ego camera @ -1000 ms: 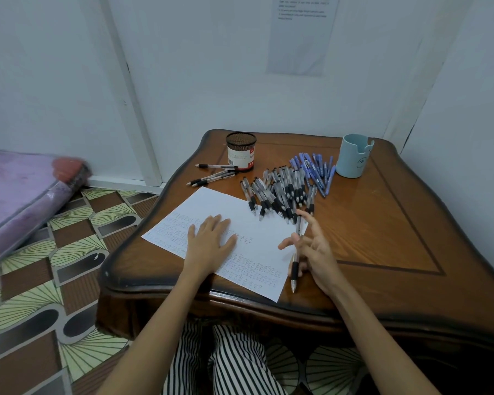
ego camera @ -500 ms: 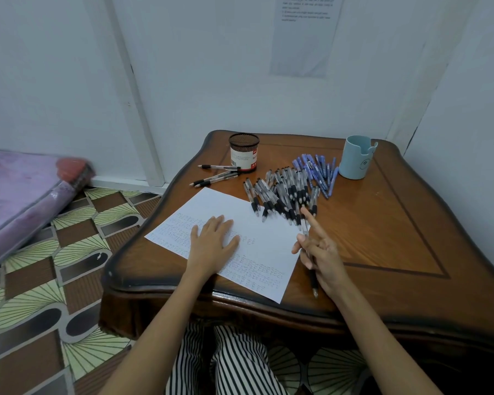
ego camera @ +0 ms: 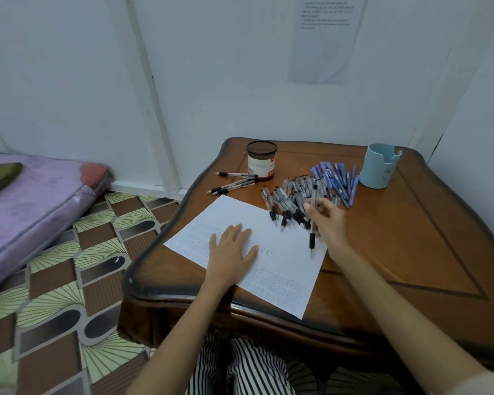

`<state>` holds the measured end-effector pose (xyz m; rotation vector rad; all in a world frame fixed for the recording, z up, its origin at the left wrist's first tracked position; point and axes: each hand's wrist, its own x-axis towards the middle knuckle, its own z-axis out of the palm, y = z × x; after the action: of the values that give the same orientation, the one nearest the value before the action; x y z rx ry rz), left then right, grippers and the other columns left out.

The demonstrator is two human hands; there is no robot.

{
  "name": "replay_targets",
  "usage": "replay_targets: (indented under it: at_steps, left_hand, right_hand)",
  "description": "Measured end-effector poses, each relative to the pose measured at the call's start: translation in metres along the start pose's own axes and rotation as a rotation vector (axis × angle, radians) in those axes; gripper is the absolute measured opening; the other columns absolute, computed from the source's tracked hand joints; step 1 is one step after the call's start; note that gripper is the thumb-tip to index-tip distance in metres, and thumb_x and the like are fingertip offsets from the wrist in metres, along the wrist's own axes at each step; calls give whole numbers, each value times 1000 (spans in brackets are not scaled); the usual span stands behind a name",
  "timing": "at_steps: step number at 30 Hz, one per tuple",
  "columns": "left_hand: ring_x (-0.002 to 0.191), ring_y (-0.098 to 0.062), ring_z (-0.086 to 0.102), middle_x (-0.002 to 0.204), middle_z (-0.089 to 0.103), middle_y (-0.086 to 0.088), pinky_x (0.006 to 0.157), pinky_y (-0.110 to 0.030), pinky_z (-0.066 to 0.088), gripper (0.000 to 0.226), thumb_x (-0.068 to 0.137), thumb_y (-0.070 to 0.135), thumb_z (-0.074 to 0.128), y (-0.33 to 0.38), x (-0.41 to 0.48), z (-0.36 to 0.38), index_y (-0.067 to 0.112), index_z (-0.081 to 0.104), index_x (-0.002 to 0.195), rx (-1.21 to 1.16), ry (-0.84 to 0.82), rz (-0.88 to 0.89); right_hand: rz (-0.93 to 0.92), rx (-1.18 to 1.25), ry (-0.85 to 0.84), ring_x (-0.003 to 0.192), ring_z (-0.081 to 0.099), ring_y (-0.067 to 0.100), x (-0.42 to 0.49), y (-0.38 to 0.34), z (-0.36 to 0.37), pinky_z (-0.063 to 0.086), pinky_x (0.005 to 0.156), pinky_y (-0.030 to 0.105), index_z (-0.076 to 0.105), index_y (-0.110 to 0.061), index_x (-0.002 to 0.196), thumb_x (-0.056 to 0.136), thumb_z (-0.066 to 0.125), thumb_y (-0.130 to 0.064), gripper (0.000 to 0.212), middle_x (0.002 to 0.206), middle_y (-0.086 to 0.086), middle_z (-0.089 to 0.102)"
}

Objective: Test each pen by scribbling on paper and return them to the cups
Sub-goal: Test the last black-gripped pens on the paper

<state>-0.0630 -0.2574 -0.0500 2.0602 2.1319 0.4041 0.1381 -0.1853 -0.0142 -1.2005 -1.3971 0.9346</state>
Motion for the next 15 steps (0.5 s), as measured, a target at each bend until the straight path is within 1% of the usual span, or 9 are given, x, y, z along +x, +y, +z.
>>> replay_targets:
  at_steps: [2,4,5,6,8,9,11,13,15]
  left_hand:
    - [146,-14,5,158,14,4,116,-45,-1,53,99,47,28,0,0,0,27,23,148,16,-5,0]
    - [146,-14,4,158,11,4,116,-45,-1,53,99,47,27,0,0,0,27,21,149,30,-17,2]
    - [146,-14,3,159,10,4,116,-45,-2,54,100,47,26,0,0,0,27,20,149,37,-23,3]
    - [146,-15,2,159,9,4,116,-45,-2,54,100,47,25,0,0,0,27,19,149,44,-28,3]
    - [146,-15,2,159,8,4,116,-45,-3,55,99,48,24,0,1,-1,27,18,150,51,-36,0]
    - [146,-15,3,159,9,4,116,-45,-2,55,99,49,25,0,1,-1,28,19,149,51,-36,-1]
    - [145,-16,11,157,16,4,116,-44,4,54,98,50,29,-2,4,-3,28,25,147,36,-21,13]
    - [139,-14,24,152,29,5,114,-39,15,50,97,48,35,-9,11,-8,28,35,143,-28,21,33]
    - [135,-14,31,149,35,5,111,-37,23,47,97,46,40,-21,23,-14,28,40,140,-103,53,18]
  right_hand:
    - [-3,-171,23,53,35,9,27,-1,8,29,51,20,63,-3,85,90,63,-20,18,60,1,38]
    - [-15,-360,-17,56,35,13,49,-2,16,26,52,24,53,-11,71,89,64,-23,25,59,-2,36]
    - [-8,-423,-33,60,39,15,57,-1,20,29,53,24,53,-13,73,88,65,-23,22,61,-2,39]
    - [2,-480,-48,67,45,17,64,0,24,34,58,25,59,-12,84,87,67,-23,14,67,0,45]
    - [7,-596,-65,84,54,21,75,6,30,43,74,30,58,-6,119,86,68,-24,39,88,6,59]
    - [-2,-688,-61,94,57,25,76,8,32,44,80,32,54,-7,127,85,68,-26,48,102,11,62]
    - [-67,-868,-2,116,48,29,78,8,37,42,86,35,51,-12,130,87,66,-30,49,125,15,52]
    - [-180,-935,38,119,41,28,80,3,45,36,83,30,54,-16,126,89,62,-28,40,126,13,48]
    - [-285,-945,2,116,40,26,87,-3,58,32,86,30,59,-18,120,89,61,-25,32,122,10,49]
